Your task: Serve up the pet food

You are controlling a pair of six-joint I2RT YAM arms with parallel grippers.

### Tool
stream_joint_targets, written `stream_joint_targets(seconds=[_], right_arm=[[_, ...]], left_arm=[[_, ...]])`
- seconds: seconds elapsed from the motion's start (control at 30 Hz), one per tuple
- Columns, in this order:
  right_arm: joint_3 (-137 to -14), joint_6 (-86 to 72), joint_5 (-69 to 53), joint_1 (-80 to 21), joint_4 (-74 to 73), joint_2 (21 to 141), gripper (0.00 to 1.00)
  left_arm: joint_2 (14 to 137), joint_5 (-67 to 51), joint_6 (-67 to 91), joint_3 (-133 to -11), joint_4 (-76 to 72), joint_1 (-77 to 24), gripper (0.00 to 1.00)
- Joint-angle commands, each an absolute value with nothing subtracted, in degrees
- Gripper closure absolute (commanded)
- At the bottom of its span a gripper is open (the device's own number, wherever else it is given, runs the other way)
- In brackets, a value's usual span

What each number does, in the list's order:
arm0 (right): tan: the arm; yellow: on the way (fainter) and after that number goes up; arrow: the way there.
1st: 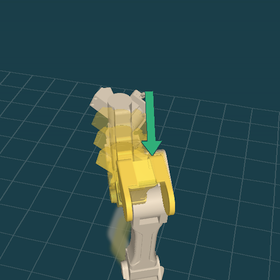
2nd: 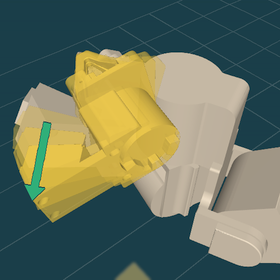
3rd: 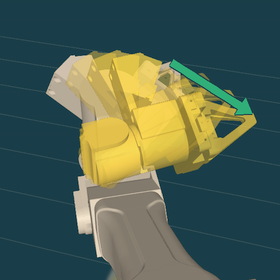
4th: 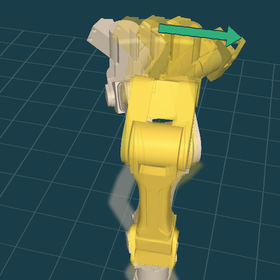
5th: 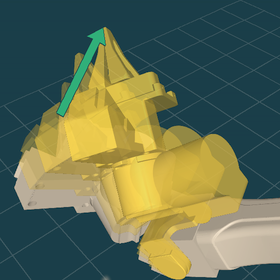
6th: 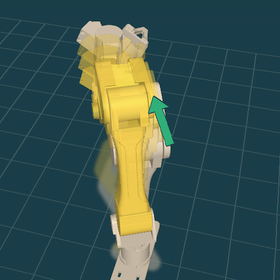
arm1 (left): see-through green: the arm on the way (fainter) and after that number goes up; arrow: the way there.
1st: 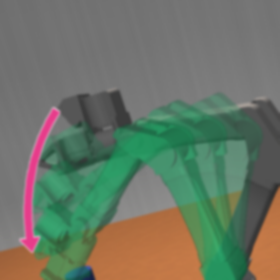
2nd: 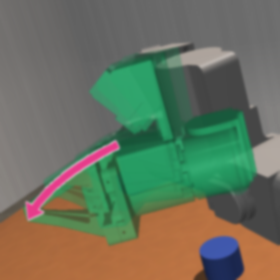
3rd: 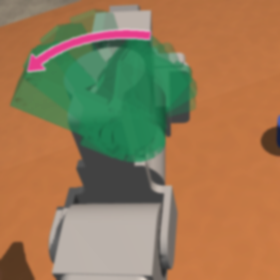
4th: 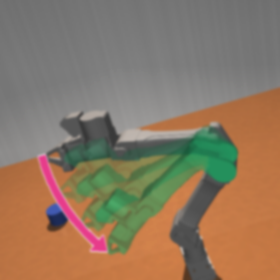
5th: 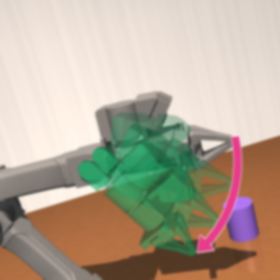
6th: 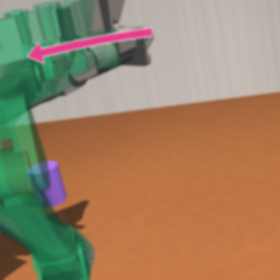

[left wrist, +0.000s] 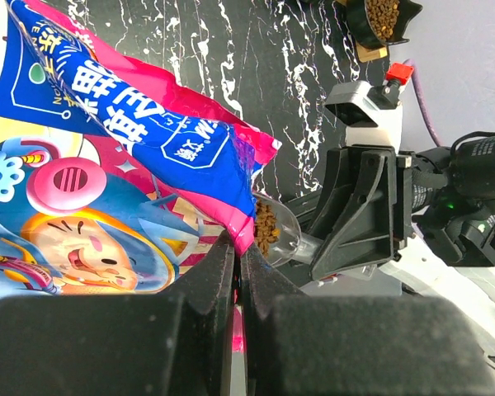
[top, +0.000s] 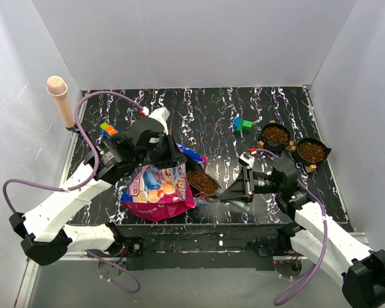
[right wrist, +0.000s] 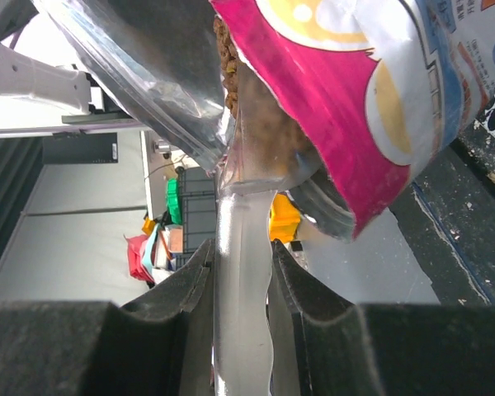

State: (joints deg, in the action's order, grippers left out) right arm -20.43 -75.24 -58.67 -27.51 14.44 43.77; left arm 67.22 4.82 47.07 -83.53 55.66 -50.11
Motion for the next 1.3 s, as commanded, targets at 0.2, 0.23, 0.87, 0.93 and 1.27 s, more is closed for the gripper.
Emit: stream_joint_targets(seconds=[0.2,0.23,0.87,0.93,1.27], right_arm=[[-26.28,-75.76,-60.64,-24.61,11.6,41.49,0.99],[-25.93,-75.67,-60.99,-24.17,10.99,40.88,0.99],[-27.07,-72.68,-63.37,-19.08,3.87,38.15,0.99],[-27.42,-72.77,-63.02,-18.29,3.87,37.97,0.99],[-30.32,-72.68,-64.6,-13.54,2.82,37.97,0.99]], left_arm=[[67.41,7.03,44.3,-86.13,48.86,-49.83,1.0],[67.59,7.47,43.86,-86.57,48.95,-49.83,1.0],[72.95,10.64,41.93,-91.67,49.13,-49.75,1.0],[73.12,10.28,41.49,-91.67,49.39,-49.75,1.0],[74.18,12.21,40.26,-95.17,51.67,-49.48,1.0]])
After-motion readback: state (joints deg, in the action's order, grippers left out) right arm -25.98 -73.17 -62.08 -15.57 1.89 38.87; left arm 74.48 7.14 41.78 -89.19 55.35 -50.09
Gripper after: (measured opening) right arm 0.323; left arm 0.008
